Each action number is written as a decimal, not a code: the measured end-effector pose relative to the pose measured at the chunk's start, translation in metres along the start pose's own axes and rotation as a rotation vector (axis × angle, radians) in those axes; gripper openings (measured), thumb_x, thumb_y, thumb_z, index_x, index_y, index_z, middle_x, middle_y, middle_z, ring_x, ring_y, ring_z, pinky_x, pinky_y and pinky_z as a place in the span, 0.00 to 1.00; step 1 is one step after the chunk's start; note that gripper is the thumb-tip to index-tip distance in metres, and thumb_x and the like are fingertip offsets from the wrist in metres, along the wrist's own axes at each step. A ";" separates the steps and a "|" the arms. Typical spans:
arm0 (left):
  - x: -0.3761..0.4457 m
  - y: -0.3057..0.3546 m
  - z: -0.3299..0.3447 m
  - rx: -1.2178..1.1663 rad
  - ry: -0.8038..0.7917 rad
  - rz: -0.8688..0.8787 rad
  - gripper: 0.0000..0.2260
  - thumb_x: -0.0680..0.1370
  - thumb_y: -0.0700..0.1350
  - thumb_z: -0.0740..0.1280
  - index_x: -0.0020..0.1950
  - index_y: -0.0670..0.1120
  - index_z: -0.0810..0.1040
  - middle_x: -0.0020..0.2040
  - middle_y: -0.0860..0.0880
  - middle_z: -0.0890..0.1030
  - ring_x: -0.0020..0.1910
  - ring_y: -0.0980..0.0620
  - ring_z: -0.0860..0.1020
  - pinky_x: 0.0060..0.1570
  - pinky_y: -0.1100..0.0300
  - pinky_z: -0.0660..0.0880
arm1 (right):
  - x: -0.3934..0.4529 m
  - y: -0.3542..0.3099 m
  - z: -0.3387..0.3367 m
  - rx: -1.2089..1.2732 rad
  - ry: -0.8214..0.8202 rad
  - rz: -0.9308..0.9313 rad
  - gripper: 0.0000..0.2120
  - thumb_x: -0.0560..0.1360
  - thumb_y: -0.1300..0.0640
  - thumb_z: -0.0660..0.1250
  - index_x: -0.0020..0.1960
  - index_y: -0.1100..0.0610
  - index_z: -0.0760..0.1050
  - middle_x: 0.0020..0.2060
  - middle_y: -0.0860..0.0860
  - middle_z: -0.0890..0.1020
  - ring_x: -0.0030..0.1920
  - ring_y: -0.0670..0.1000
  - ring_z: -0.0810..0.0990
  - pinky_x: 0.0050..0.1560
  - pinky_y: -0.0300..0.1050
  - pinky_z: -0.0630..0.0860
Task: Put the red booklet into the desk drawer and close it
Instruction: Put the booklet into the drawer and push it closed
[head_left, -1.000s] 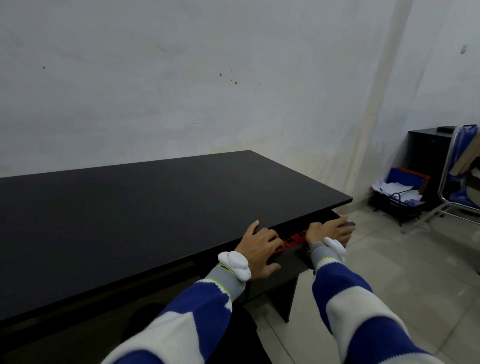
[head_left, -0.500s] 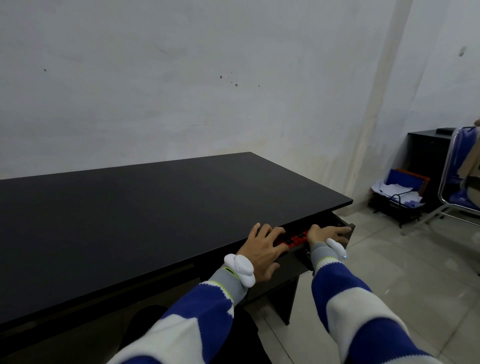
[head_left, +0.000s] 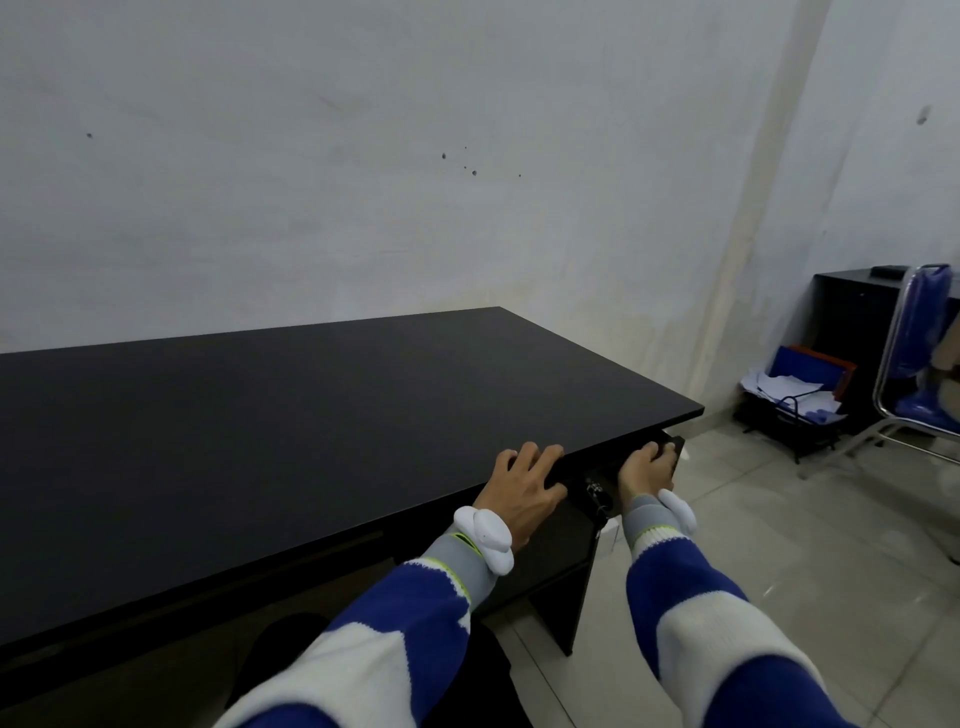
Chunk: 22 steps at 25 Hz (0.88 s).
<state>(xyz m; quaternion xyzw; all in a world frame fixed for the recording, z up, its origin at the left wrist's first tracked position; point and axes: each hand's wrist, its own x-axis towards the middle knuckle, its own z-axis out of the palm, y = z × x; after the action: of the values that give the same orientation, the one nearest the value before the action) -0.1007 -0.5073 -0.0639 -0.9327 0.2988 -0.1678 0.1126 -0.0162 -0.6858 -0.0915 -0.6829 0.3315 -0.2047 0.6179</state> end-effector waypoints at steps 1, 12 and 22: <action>0.000 0.003 0.000 0.024 0.027 0.004 0.19 0.72 0.38 0.69 0.62 0.46 0.76 0.76 0.41 0.61 0.70 0.39 0.65 0.66 0.44 0.67 | 0.002 0.005 -0.002 0.026 -0.036 -0.003 0.25 0.81 0.50 0.52 0.77 0.50 0.52 0.74 0.58 0.64 0.71 0.64 0.63 0.71 0.56 0.59; -0.003 0.017 0.024 0.346 0.167 0.080 0.12 0.71 0.49 0.68 0.53 0.52 0.84 0.66 0.52 0.79 0.60 0.54 0.80 0.60 0.45 0.77 | 0.007 0.040 -0.027 -0.183 -0.658 -0.166 0.67 0.60 0.51 0.80 0.74 0.47 0.28 0.75 0.50 0.32 0.77 0.57 0.44 0.74 0.63 0.54; 0.002 0.022 0.069 0.455 0.030 0.079 0.23 0.82 0.41 0.48 0.76 0.34 0.52 0.80 0.39 0.49 0.78 0.42 0.50 0.76 0.49 0.51 | -0.009 0.047 -0.001 -0.221 -0.436 -0.395 0.62 0.60 0.53 0.80 0.77 0.53 0.37 0.78 0.53 0.41 0.77 0.57 0.49 0.74 0.55 0.53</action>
<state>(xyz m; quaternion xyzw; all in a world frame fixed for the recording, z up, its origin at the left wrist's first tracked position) -0.0840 -0.5187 -0.1337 -0.8682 0.2911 -0.2401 0.3222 -0.0327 -0.6808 -0.1360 -0.8251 0.0724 -0.1324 0.5445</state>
